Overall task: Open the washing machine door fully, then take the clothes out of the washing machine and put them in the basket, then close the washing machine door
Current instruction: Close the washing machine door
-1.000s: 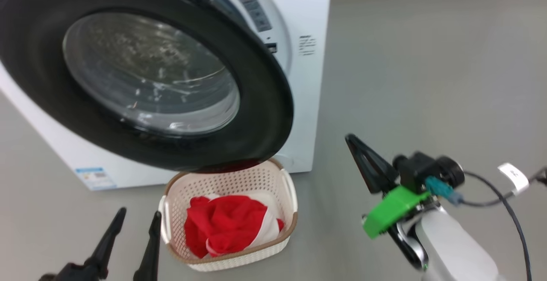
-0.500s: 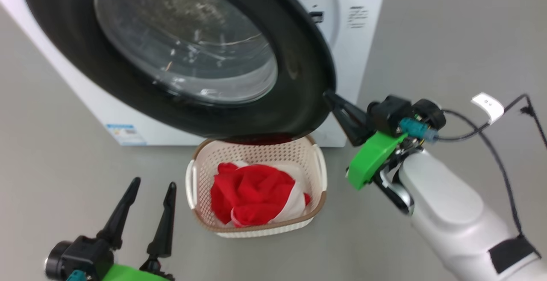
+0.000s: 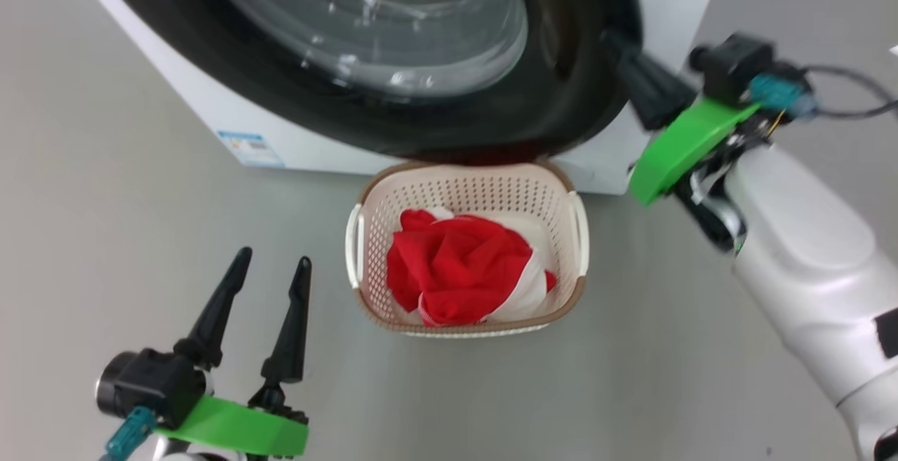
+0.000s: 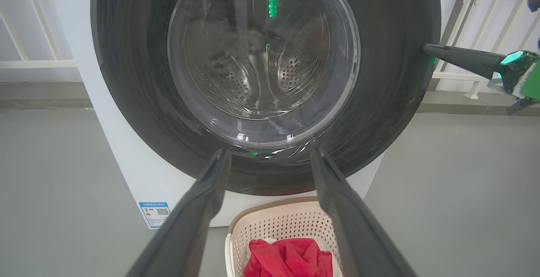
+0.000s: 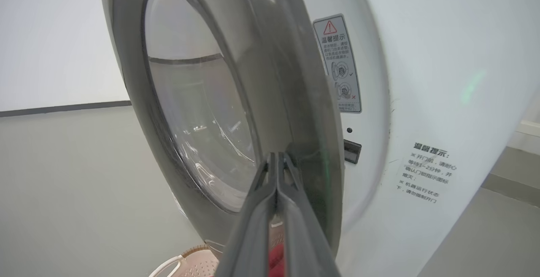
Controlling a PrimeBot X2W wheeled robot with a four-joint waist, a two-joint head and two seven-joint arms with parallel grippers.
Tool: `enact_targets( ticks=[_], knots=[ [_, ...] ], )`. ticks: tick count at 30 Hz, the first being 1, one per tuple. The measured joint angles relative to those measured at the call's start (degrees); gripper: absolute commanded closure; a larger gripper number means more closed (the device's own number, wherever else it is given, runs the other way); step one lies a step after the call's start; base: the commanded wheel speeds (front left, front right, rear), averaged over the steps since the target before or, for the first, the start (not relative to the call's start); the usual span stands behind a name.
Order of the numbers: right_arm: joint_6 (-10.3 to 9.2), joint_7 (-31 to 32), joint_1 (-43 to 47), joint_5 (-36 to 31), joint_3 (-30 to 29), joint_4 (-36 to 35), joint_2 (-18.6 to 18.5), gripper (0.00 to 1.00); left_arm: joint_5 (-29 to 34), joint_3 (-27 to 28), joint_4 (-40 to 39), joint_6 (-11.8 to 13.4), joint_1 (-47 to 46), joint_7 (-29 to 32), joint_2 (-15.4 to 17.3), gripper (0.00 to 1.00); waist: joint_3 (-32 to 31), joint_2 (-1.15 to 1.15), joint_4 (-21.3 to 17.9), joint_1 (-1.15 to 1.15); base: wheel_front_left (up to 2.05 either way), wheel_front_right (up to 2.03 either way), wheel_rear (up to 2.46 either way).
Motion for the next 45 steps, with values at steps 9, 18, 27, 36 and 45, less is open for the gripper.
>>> enact_targets(
  ticks=[9,18,27,36,45],
  knots=[
    [0.0,0.0,-5.0,-0.3,-5.3,1.1,-0.1,1.0,0.5,-2.6,1.5,0.0,-3.5,0.0,0.1,0.0,3.9,0.0,1.5,0.0,0.0,0.0,0.0],
    [0.74,-0.8,-7.5,-0.4,-10.0,1.6,-0.5,1.0,-0.4,-5.9,2.4,0.0,-6.7,0.0,0.1,0.0,6.7,0.0,3.1,0.0,0.0,0.0,0.0],
    [0.82,-0.4,-8.7,-0.9,-8.4,2.3,0.4,1.0,-0.7,-6.0,3.2,0.0,-7.0,0.0,0.2,0.0,7.6,0.0,3.5,0.0,0.0,0.0,0.0],
    [0.0,-0.2,-5.7,-1.3,-8.8,-4.0,0.0,0.21,-0.7,-3.9,4.3,0.0,-7.0,0.0,0.2,0.0,4.8,0.0,0.7,0.0,0.0,0.0,0.0],
    [0.0,-0.2,5.8,-7.0,-12.5,-11.9,-0.1,0.0,0.0,0.1,5.9,0.0,-6.6,0.0,-0.5,0.0,0.6,0.0,-4.0,0.0,0.0,0.0,0.0]
  ],
)
